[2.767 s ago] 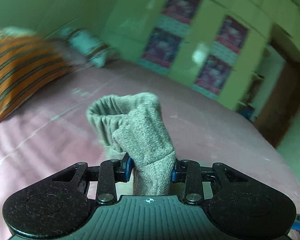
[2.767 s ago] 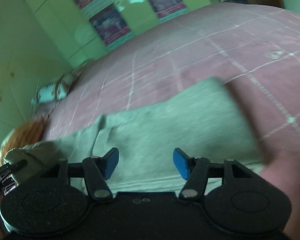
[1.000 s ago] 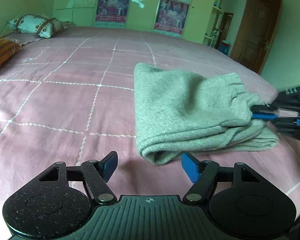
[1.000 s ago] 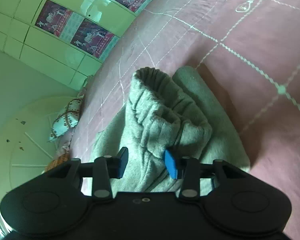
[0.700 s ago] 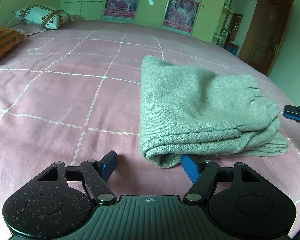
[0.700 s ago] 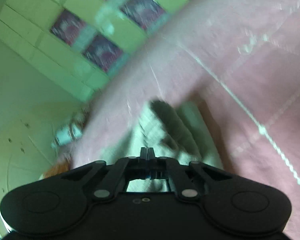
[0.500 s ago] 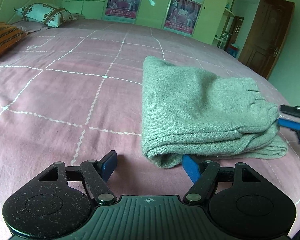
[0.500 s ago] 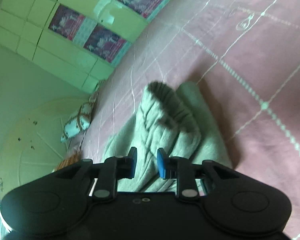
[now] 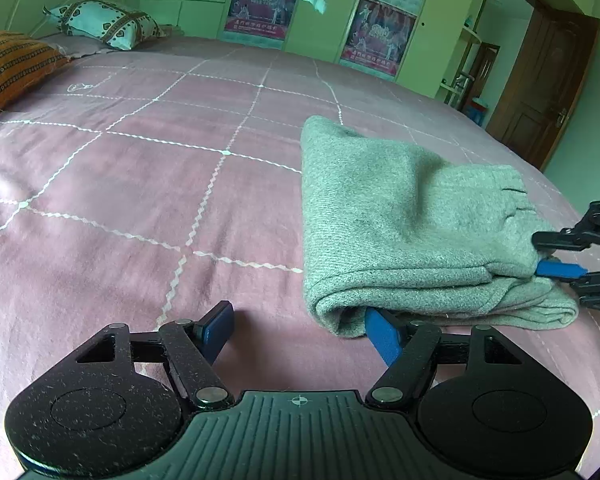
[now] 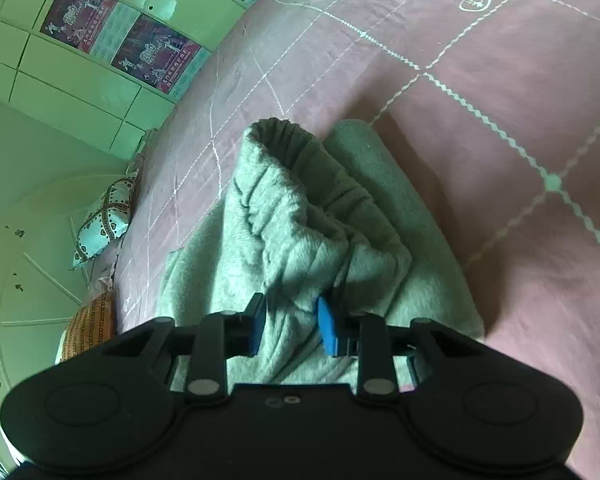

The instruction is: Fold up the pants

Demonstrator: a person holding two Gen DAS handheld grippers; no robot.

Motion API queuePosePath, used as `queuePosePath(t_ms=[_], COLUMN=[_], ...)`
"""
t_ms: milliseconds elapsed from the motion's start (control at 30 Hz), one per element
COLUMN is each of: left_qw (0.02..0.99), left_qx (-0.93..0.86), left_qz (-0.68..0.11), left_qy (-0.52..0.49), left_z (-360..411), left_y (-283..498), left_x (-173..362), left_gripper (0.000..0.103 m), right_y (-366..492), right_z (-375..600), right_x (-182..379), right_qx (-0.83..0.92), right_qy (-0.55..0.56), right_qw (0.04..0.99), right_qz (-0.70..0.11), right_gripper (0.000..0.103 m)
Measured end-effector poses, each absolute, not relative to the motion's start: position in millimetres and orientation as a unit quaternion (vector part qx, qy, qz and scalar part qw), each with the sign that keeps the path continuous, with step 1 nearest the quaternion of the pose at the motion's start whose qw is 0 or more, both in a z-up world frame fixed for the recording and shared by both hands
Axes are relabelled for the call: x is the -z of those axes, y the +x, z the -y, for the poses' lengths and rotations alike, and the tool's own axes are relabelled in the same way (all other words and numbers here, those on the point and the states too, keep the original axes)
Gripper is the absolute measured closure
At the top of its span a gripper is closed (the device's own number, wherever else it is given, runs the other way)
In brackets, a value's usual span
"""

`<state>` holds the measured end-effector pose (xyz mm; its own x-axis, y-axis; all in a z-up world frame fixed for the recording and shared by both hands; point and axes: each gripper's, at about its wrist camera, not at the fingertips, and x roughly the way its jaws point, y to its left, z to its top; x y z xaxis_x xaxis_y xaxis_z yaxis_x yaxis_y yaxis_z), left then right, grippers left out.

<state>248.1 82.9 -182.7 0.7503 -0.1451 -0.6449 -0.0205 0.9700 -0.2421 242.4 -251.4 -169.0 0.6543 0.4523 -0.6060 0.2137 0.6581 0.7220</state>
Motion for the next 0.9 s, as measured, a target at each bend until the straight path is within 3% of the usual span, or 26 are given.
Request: queuePosePath(t_ms=[167,267,400,500,600,700,733,900], left_qw=[0.929,0.934,0.935,0.933,0.932,0.931,0.931,0.931], left_qx=[0.038,0.017,-0.008,-0.009,-0.008,-0.007,-0.008,-0.007], left_qz=[-0.351,-0.340,-0.335,-0.342,-0.341,-0.341,-0.342,-0.341], left_qy=[-0.112,-0.113,-0.119,-0.115,-0.121,-0.127,-0.127,-0.127], left_z=[-83,-84,-85,-84,-86,-88,-88,-87], left_y=[247,245,247,253,253,253,254,253], left_x=[183,182,184,186,187,190,190,190], left_gripper=[0.029,0.029,0.029,0.029,0.028,0.028,0.028,0.028], right_y=[262,258,223,211,208,193,191,216], right_z=[248,242,250,257,269,272,273,278], right_x=[183,166,137,150,176,166,165,185], right_qx=[-0.053,-0.067,-0.106,-0.089,-0.071,-0.062,-0.062,-0.059], right_qy=[0.439,0.402,0.397,0.395,0.423,0.407,0.408,0.440], right_qw=[0.793,0.823,0.852,0.852,0.827,0.844,0.846,0.820], right_qz=[-0.419,-0.396,-0.323,-0.331,-0.362,-0.344,-0.338,-0.361], right_gripper=[0.075,0.084,0.085,0.085,0.076,0.050,0.046,0.050])
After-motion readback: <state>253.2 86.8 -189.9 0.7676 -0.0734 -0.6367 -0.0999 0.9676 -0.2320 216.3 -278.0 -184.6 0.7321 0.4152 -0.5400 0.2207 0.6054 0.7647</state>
